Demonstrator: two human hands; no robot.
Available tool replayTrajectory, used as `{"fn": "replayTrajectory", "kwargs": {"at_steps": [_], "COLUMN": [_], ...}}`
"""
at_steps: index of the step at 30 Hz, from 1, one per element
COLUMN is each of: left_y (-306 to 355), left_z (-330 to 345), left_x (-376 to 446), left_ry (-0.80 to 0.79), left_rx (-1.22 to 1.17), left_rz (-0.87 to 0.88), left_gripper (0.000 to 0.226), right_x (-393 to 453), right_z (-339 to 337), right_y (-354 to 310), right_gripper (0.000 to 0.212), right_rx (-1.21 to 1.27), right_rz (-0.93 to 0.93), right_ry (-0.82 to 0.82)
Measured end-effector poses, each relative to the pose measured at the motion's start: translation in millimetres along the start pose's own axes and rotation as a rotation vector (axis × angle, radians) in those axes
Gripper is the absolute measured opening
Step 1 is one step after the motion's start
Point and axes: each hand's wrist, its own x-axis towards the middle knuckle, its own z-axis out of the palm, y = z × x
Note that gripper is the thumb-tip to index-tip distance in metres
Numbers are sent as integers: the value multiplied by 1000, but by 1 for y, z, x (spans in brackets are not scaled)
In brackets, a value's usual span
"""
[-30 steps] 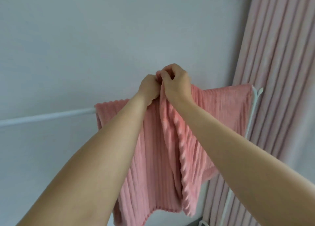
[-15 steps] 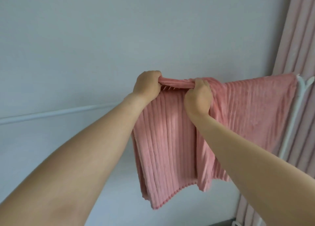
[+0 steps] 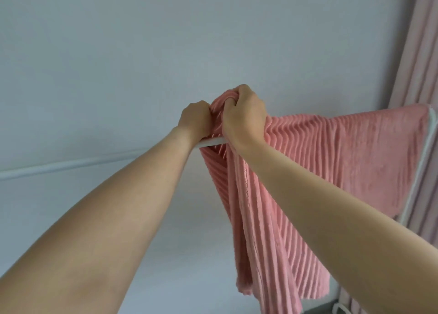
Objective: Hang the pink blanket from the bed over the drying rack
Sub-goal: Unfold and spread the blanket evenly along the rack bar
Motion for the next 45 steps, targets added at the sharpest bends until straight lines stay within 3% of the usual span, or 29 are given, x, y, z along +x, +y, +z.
{"fn": "replayTrajectory", "kwargs": {"at_steps": [6,10,12,15,17,19,22,24,28,30,32,37,41,45], "left_y": [-70,-101,-119,-143,-154,-160,-167,-170,-180,-196,-216,-256,-292,-335], "left_z": [-11,-32,-46,-63,-73,-82,-91,-94,-110,-117,-125,-142,-157,-169], "left_x": [-7,-28,-36,-53,-69,-84,-99,-112,-138,-142,-144,-155,-162,-162], "left_ry": [17,78,94,82,43,11,-52,-54,-18,-21,-17,-57,-116,-183], "left_rx": [-81,-103,-76,66,195,202,41,-64,-122,-98,-105,-117,-56,-26], "left_rz": [3,33,64,130,157,152,89,63,39,-1,-56,-96,-69,25], "left_gripper": [13,16,20,25,16,6,22,25,10,4,14,15,13,13], "right_x": [-51,-97,-123,-159,-174,-184,-192,-191,-189,-193,-197,-215,-230,-250], "right_z": [54,78,90,101,102,100,94,91,87,88,92,120,152,187], "right_y": [-23,-33,-39,-49,-53,-57,-68,-80,-106,-115,-127,-168,-194,-223], "right_gripper": [20,34,32,5,19,15,3,3,7,10,11,34,13,8], "right_rx": [-6,-88,-118,-360,-576,-596,-388,-243,-63,-51,-66,-126,-212,-246], "right_rz": [-15,91,47,-113,-194,-188,-60,20,214,167,87,-20,9,55], "right_ry": [145,77,-75,-543,-750,-617,-223,-108,-129,-120,-113,-187,-153,-11]}}
